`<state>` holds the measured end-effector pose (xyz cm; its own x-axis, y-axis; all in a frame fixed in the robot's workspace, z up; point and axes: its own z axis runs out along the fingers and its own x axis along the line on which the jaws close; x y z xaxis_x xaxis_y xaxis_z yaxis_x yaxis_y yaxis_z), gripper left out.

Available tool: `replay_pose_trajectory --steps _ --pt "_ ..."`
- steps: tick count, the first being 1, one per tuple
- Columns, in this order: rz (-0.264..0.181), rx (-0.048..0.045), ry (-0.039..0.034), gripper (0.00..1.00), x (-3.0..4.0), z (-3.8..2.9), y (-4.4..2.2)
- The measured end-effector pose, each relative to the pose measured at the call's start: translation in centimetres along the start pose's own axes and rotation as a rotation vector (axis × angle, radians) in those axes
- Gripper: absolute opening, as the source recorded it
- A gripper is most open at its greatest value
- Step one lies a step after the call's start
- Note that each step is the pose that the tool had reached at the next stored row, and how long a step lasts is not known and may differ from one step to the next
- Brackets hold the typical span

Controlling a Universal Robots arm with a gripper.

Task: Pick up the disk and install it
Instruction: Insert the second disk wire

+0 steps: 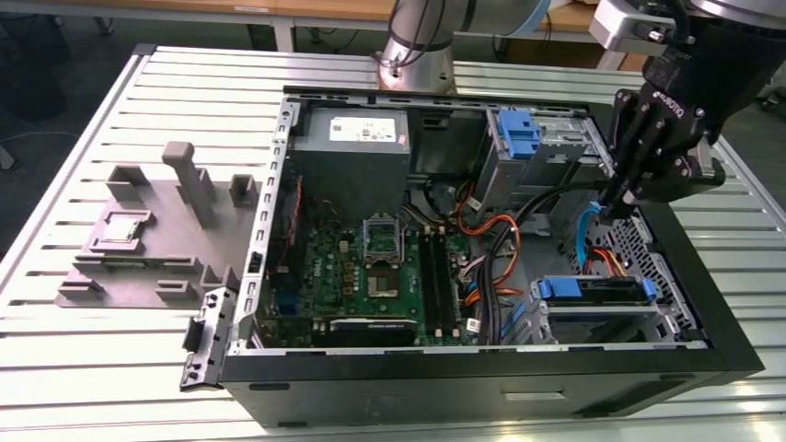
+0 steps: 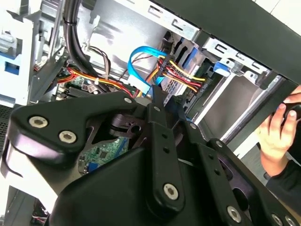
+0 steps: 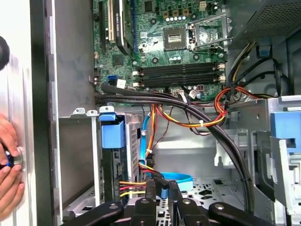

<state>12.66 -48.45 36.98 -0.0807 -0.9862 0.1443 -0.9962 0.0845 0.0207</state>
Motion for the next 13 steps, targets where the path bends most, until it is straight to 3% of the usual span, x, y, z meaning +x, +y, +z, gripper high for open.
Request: replay_pose_trajectory --steps 6,10,11,13 --pt "0.000 0.0008 0.0108 0.25 -0.07 0.00 0.01" --pt "0.001 0.0031 0.0389 0.25 -0.11 0.23 0.00" --pt "0.001 0.0035 0.0435 0.25 -0.12 0.33 0.00" --pt "0.002 0.0036 0.0459 0.25 -0.17 0.68 -0.01"
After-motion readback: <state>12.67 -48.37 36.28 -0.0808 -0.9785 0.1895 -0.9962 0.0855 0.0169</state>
